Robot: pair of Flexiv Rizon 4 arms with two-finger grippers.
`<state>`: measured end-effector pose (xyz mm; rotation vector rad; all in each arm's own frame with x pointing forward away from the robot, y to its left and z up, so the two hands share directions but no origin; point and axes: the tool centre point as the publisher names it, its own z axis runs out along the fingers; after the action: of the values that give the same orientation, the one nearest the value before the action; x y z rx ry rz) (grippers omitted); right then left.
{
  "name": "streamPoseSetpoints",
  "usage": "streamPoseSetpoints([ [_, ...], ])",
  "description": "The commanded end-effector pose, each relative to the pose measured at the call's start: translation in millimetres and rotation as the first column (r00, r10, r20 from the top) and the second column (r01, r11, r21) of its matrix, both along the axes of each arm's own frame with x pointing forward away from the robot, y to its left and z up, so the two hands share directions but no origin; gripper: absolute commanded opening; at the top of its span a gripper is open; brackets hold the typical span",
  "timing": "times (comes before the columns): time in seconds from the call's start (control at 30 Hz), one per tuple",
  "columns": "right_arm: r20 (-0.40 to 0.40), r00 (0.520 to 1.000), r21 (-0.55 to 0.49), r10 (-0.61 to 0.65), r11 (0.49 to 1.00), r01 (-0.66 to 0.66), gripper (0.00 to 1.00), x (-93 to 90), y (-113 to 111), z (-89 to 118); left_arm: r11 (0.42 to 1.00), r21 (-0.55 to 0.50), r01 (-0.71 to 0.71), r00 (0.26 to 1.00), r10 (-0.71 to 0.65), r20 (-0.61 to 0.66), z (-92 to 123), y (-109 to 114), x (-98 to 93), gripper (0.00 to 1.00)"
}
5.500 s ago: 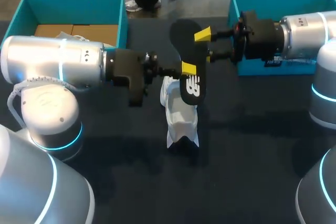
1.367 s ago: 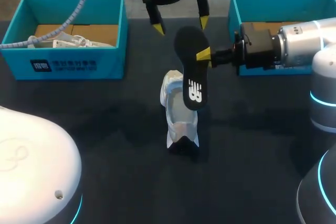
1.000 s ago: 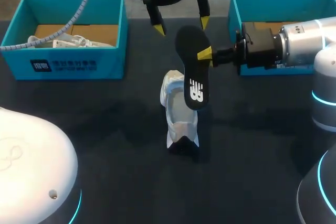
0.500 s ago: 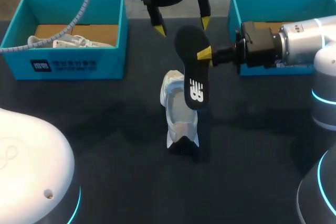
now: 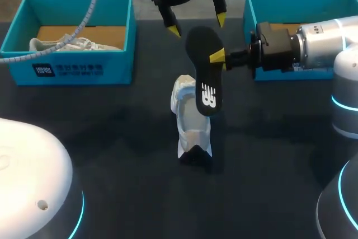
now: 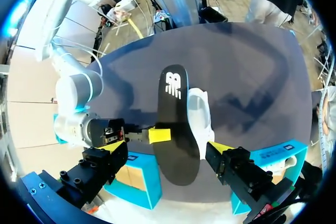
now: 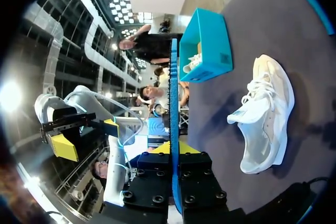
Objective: Take the shoe out of the shoebox, open the shoe tongue, remove and reinsert the insole, then place the shoe into the shoebox
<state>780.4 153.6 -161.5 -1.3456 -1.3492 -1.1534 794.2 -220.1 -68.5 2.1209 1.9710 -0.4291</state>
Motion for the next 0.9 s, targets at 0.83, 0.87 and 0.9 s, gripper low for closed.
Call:
streamPoseSetpoints([
  [0.83, -0.024, 0.999, -0.013, -0.032, 0.999, 0.031, 0.00, -11.9, -9, 8, 0.798, -0.600, 0.063, 0.998, -0.060, 0.026, -37, 35, -17.0, 1.00],
  [0.87, -0.025, 0.999, -0.014, -0.033, 0.999, 0.033, 0.00, -12.2, -10, 8, 0.791, -0.606, 0.080, 0.997, -0.071, 0.039, -39, 38, -17.7, 1.00],
  [0.9, -0.025, 0.999, -0.014, -0.035, 0.999, 0.035, 0.00, -12.5, -11, 8, 0.783, -0.617, 0.080, 0.997, -0.074, 0.035, -41, 42, -18.1, 1.00],
])
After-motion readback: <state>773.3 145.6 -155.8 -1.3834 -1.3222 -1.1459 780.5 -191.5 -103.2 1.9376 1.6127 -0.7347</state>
